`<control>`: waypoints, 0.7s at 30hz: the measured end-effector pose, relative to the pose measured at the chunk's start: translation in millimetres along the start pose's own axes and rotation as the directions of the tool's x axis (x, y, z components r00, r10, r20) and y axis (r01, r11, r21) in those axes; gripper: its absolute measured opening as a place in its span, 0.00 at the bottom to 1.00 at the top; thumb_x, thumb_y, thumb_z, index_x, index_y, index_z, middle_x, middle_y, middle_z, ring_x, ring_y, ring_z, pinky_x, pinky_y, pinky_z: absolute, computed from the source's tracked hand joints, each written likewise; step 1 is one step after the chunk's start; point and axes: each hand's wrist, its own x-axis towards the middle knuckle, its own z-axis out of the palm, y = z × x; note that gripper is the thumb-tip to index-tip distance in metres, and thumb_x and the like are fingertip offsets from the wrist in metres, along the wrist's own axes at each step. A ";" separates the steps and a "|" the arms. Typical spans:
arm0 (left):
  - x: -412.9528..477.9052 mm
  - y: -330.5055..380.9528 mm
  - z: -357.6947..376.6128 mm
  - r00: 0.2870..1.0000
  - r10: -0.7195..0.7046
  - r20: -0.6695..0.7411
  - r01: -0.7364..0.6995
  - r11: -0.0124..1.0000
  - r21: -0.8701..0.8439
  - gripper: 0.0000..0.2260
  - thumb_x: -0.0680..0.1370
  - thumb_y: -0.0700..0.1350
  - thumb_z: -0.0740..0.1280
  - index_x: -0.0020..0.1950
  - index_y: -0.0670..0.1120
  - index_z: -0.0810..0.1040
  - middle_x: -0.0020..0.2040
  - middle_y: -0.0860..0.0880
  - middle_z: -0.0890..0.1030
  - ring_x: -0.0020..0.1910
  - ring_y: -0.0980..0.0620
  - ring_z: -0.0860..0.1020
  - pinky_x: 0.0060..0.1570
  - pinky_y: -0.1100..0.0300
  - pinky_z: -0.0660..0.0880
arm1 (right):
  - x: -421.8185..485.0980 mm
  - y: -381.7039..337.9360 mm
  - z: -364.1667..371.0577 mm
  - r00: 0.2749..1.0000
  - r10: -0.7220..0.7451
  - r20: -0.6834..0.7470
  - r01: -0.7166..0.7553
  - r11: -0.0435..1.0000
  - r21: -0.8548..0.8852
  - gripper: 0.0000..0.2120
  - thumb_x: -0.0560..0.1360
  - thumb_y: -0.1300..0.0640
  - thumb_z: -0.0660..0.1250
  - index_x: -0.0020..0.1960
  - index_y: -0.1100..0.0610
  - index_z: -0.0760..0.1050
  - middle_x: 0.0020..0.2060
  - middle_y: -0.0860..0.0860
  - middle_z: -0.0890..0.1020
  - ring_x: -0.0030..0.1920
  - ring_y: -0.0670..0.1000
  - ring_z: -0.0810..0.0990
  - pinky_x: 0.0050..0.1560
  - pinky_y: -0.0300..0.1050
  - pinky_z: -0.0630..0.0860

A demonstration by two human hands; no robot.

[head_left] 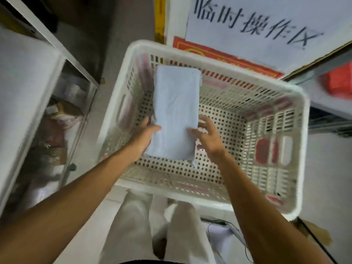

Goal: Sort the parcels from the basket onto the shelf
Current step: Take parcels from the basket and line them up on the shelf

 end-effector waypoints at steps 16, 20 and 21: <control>-184.3 106.1 -58.9 0.847 0.532 -0.009 -0.525 0.834 -0.168 0.25 0.76 0.38 0.67 0.63 0.66 0.72 0.67 0.54 0.75 0.63 0.53 0.76 0.49 0.62 0.77 | -102.0 -143.4 16.4 0.848 -0.482 0.218 0.466 0.876 0.125 0.18 0.77 0.58 0.68 0.66 0.52 0.72 0.61 0.55 0.79 0.60 0.56 0.79 0.58 0.57 0.78; -219.3 110.9 -91.0 0.780 0.604 -0.162 -0.617 0.785 -0.046 0.41 0.61 0.52 0.80 0.68 0.68 0.65 0.74 0.55 0.65 0.73 0.50 0.64 0.68 0.46 0.68 | -114.9 -180.7 59.0 0.773 -0.578 0.260 0.623 0.770 -0.138 0.22 0.77 0.57 0.68 0.70 0.54 0.71 0.63 0.53 0.77 0.64 0.54 0.75 0.66 0.54 0.72; -228.2 111.7 -96.7 0.748 0.630 -0.208 -0.647 0.763 -0.016 0.46 0.59 0.52 0.80 0.72 0.64 0.61 0.76 0.56 0.61 0.74 0.52 0.61 0.71 0.44 0.64 | -119.6 -190.4 73.8 0.764 -0.583 0.277 0.639 0.744 -0.195 0.25 0.76 0.54 0.69 0.71 0.54 0.69 0.65 0.54 0.76 0.65 0.54 0.74 0.67 0.53 0.71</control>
